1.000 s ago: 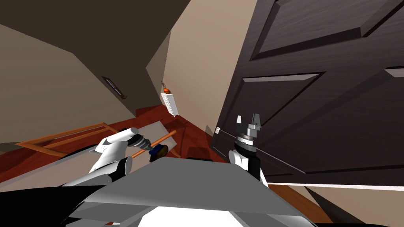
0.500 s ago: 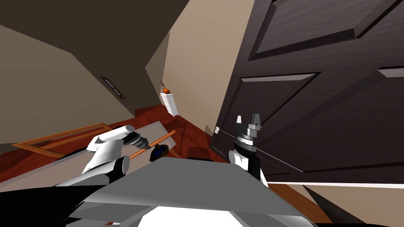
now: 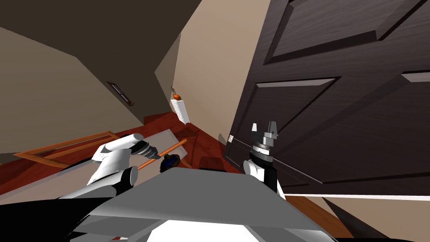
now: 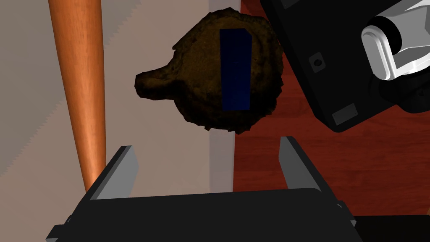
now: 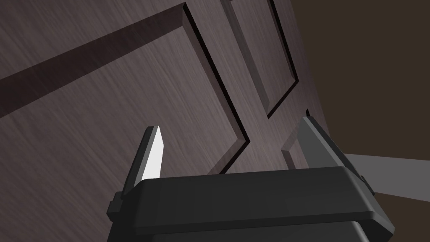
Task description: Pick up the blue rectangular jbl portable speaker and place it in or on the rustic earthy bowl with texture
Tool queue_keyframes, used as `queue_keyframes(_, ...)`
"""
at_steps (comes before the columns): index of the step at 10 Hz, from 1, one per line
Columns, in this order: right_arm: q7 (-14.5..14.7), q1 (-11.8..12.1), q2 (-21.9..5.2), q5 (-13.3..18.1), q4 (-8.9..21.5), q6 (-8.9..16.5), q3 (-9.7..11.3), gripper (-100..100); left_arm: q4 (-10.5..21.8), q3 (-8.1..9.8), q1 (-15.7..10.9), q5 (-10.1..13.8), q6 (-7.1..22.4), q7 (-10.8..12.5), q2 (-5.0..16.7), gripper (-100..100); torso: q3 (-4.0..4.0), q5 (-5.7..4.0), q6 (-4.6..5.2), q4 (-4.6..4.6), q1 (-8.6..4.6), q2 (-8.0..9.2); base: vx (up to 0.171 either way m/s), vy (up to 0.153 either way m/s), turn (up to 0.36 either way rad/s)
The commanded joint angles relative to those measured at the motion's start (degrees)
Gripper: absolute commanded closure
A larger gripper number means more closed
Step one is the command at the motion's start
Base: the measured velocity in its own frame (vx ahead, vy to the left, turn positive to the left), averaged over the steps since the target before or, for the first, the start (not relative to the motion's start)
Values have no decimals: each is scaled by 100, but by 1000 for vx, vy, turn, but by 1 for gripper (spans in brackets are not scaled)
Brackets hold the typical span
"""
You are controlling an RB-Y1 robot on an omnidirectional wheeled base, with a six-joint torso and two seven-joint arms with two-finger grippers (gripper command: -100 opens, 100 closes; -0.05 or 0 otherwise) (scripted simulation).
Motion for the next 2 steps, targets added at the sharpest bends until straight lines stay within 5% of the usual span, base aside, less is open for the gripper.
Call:
queue_keyframes(1, 0, 0, 0, 0, 0, 0, 0, 0, 0, 0, 0, 0, 0, 0, 0, 0, 0, 0, 0, 0, 0, 0, 0, 0, 0)
queue_keyframes(2, 0, 0, 0, 0, 0, 0, 0, 0, 0, 0, 0, 0, 0, 0, 0, 0, 0, 0, 0, 0, 0, 0, 0, 0, 0)
